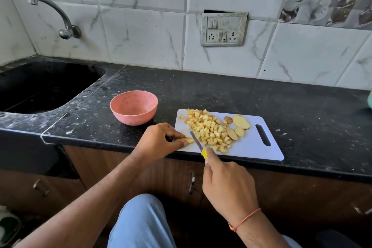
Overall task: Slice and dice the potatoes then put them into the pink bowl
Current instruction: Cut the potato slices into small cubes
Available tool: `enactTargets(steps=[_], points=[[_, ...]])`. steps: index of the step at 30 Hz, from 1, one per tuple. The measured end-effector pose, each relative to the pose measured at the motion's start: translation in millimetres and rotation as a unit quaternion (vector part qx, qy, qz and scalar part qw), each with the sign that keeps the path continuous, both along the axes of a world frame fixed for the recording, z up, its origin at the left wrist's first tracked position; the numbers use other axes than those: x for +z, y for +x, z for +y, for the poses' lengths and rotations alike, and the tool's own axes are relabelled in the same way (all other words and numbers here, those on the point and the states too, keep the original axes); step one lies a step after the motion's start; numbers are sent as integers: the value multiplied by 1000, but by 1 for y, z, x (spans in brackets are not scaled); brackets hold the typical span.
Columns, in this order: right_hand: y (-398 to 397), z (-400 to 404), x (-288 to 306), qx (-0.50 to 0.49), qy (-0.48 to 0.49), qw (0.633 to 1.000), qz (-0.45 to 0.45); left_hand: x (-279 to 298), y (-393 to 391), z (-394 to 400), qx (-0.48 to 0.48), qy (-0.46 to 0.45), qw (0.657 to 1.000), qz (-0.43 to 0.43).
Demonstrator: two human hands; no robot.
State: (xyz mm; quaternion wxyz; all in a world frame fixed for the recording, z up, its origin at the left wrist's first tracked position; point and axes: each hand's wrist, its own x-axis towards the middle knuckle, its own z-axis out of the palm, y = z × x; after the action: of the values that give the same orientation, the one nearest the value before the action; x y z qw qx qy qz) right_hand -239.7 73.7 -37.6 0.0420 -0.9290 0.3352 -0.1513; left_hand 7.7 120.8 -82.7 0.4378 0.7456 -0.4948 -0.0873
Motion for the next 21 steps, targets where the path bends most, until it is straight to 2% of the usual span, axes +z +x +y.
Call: enactTargets(steps=[9, 15, 21], points=[[29, -3, -8, 14, -29, 997, 74, 1, -8, 0, 19, -7, 1000, -9], [1, -1, -13, 48, -11, 996, 78, -5, -11, 0, 46, -23, 998, -29], [-19, -13, -6, 20, -11, 998, 57, -4, -12, 1, 48, -13, 999, -16]])
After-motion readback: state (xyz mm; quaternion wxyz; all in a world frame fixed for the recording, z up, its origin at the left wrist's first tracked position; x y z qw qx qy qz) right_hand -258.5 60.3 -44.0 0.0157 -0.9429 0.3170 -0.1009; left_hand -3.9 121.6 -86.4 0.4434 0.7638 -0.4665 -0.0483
